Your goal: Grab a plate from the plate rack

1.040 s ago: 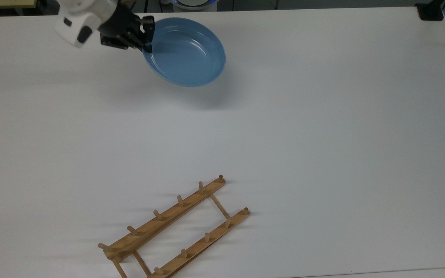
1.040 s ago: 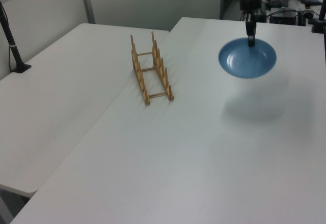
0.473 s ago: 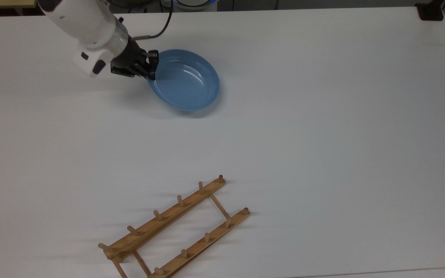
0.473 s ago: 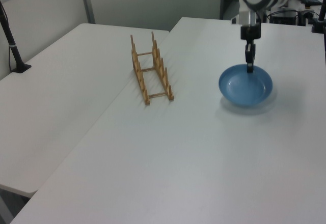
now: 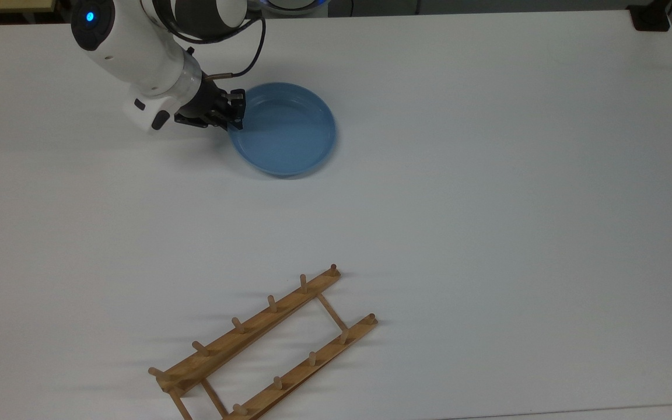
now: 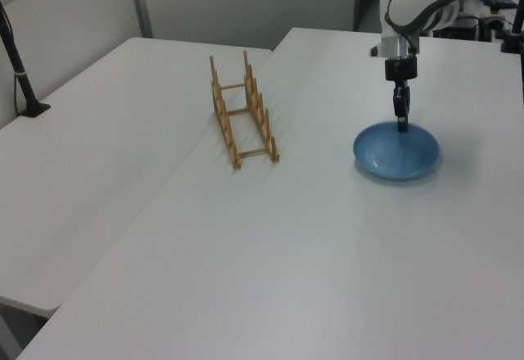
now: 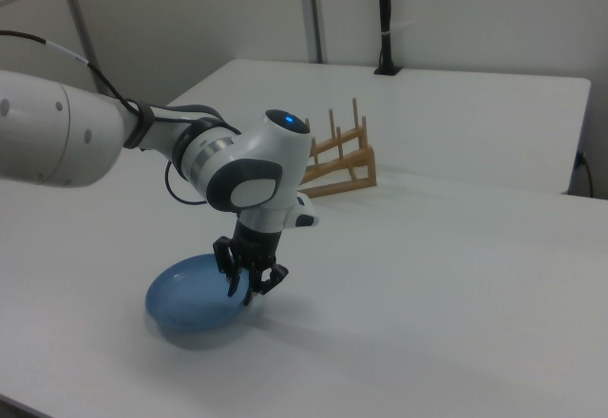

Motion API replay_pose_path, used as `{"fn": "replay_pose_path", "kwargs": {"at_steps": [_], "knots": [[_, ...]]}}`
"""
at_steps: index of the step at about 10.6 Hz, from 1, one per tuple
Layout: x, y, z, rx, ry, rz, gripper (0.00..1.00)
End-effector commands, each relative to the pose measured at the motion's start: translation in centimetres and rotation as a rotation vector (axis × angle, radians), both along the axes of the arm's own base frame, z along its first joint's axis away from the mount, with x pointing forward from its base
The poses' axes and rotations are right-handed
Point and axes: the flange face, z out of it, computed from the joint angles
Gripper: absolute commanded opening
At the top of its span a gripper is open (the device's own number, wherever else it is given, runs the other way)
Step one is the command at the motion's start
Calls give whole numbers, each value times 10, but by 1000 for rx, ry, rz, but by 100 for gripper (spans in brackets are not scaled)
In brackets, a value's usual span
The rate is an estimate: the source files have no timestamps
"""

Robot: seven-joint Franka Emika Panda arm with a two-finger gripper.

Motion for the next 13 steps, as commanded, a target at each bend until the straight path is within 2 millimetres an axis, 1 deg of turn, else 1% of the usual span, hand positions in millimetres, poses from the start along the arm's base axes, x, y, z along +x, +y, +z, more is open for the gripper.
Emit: {"fn": "replay_pose_path", "kwargs": {"at_steps": [1, 2, 3, 4, 5, 6, 7, 8, 9, 10, 12, 13], "knots": [[16, -2, 38, -8, -80, -36, 100], [25, -1, 66, -27, -116, -82, 100], [31, 0, 101, -45, -152, -148, 100], [31, 2, 140, -52, -159, -207, 100], [28, 6, 185, -56, -154, -256, 100], [24, 14, 224, -66, -160, -309, 100], [20, 27, 257, -74, -181, -350, 100], [10, 37, 279, -96, -195, -369, 100], [1, 55, 299, -128, -223, -344, 100], [-7, 74, 307, -176, -215, -316, 100], [-15, 96, 311, -290, -194, -295, 100], [-15, 99, 311, -313, -195, -282, 100]]}}
